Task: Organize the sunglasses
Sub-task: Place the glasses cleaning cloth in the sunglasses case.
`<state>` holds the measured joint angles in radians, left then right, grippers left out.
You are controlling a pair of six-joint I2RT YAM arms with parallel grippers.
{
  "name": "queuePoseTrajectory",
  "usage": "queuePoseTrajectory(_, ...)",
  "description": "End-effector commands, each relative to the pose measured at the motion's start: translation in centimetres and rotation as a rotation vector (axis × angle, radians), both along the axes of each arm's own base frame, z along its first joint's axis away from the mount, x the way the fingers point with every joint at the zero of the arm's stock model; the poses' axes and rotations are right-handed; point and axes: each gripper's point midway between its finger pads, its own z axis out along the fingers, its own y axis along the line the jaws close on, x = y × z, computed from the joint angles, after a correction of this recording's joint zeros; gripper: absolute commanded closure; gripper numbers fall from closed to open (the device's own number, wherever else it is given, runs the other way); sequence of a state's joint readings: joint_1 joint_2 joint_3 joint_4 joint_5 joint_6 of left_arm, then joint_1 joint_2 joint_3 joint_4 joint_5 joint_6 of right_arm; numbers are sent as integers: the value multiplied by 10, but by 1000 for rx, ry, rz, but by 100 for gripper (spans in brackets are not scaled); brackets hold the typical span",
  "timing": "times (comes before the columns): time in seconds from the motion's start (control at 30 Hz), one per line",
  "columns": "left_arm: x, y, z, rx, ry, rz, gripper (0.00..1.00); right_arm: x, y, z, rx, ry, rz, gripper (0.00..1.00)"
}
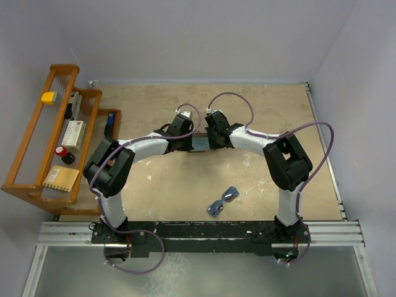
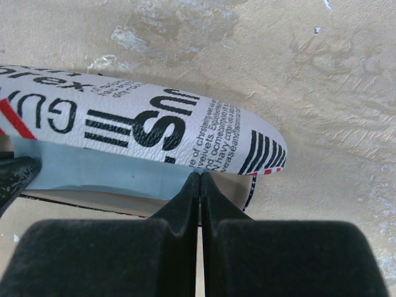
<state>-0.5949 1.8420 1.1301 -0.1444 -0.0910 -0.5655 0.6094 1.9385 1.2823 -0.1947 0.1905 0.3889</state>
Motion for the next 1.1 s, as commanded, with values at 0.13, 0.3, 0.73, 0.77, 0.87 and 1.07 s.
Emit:
queuePoseTrajectory(0.13,-3,-7,19,-3,-51,14,100,0,1,9,20,-39,-4,100)
queuePoseTrajectory(0.3,-6,-4,16,18,-41,26,100,-4,0,7,10,-33,-2,100)
queuePoseTrajectory(0.73,-10,2,12,32,-41,40,100,-7,-4,11,-29,-36,-2,100)
queuePoseTrajectory(0.77,-10,2,11,30,-45,41,100,-7,-5,12,-33,-39,-6,100)
queuePoseTrajectory(0.87,-8,1,10,26,-51,41,100,-7,-7,13,-39,-42,-9,100)
queuePoseTrajectory(1.07,-1,-1,8,36,-75,49,100,-7,-5,10,-40,-37,-5,100)
